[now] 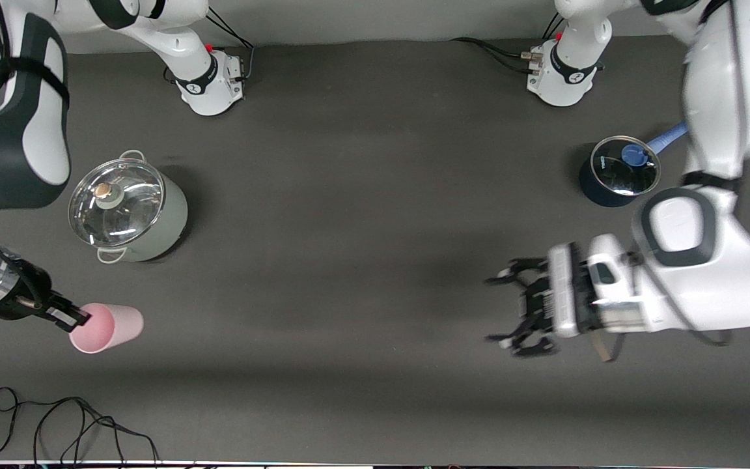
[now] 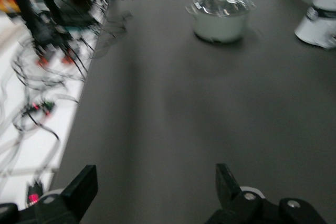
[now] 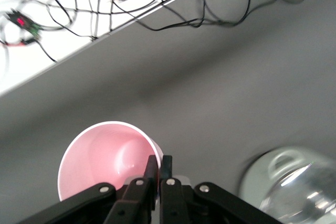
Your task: Transfer pink cup from left to right arm
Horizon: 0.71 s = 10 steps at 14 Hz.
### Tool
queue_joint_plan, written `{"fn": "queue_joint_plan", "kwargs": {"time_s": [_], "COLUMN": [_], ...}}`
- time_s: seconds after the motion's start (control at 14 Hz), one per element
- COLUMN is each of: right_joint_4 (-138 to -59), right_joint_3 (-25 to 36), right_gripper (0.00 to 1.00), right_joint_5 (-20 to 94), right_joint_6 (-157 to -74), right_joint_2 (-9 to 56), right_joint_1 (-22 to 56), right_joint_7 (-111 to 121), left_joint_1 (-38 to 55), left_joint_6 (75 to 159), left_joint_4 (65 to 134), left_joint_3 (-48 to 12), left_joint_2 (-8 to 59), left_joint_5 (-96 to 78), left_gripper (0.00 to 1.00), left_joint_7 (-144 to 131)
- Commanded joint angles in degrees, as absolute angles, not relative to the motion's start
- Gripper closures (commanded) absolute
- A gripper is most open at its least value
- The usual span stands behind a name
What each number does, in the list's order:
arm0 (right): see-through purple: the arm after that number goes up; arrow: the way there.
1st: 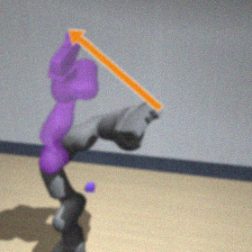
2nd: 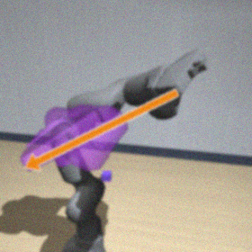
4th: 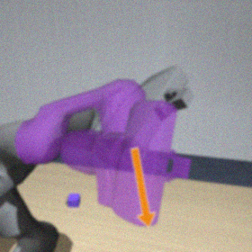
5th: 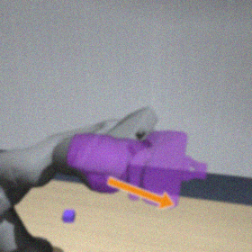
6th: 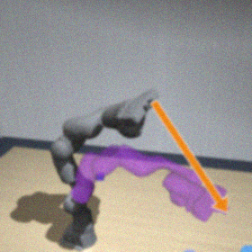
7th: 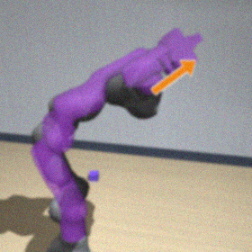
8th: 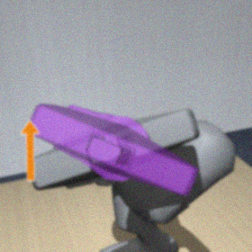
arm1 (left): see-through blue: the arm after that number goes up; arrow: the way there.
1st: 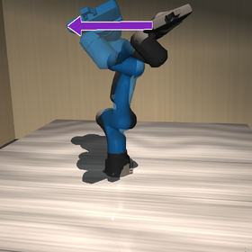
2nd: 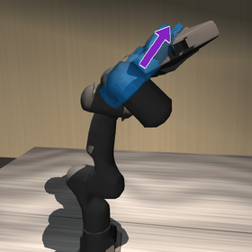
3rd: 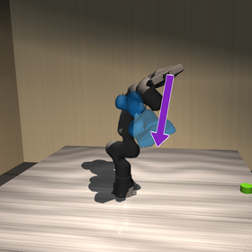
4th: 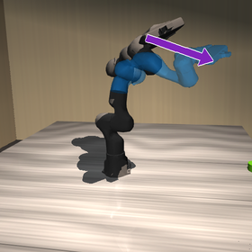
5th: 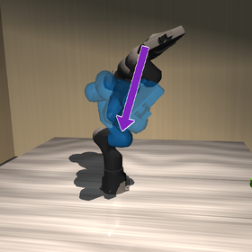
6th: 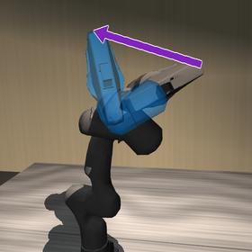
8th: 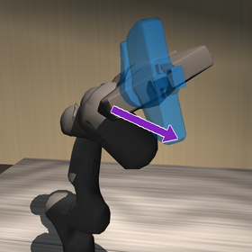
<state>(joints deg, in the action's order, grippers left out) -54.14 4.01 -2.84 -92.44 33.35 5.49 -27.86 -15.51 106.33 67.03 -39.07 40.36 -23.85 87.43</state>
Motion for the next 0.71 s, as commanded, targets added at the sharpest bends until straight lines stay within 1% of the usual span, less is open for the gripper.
{"fn": "queue_joint_plan", "kwargs": {"time_s": [0.0, 0.14, 0.36, 0.43, 0.64], "right_joint_4": [-56.9, -57.3, -60.8, -63.6, -76.8], "right_joint_3": [4.0, 4.0, 4.0, 4.0, 4.0], "right_gripper": [1.0, 1.0, 1.0, 1.0, 1.0], "right_joint_5": [-4.0, -4.0, -4.0, -3.8, -2.7], "right_joint_6": [-93.3, -94.3, -98.6, -101.1, -112.6], "right_joint_2": [32.0, 32.0, 30.4, 29.2, 24.0], "right_joint_1": [1.1, -1.6, -4.8, -5.1, -6.1], "right_joint_7": [-13.0, -6.2, 0.9, 2.4, 3.1], "left_joint_1": [-19.1, -20.6, -20.2, -20.1, -20.0], "left_joint_6": [96.0, 90.2, 83.5, 82.4, 80.8], "left_joint_4": [70.6, 70.8, 70.8, 70.8, 70.7], "left_joint_3": [-38.0, -37.8, -37.9, -37.9, -37.9], "left_joint_2": [33.6, 29.6, 23.3, 21.6, 19.9], "left_joint_5": [-15.8, -8.7, 4.4, 8.0, 15.7], "left_gripper": [0.0, 0.0, 0.0, 0.0, 0.0], "left_joint_7": [81.6, 76.4, 64.8, 59.7, 52.8]}}
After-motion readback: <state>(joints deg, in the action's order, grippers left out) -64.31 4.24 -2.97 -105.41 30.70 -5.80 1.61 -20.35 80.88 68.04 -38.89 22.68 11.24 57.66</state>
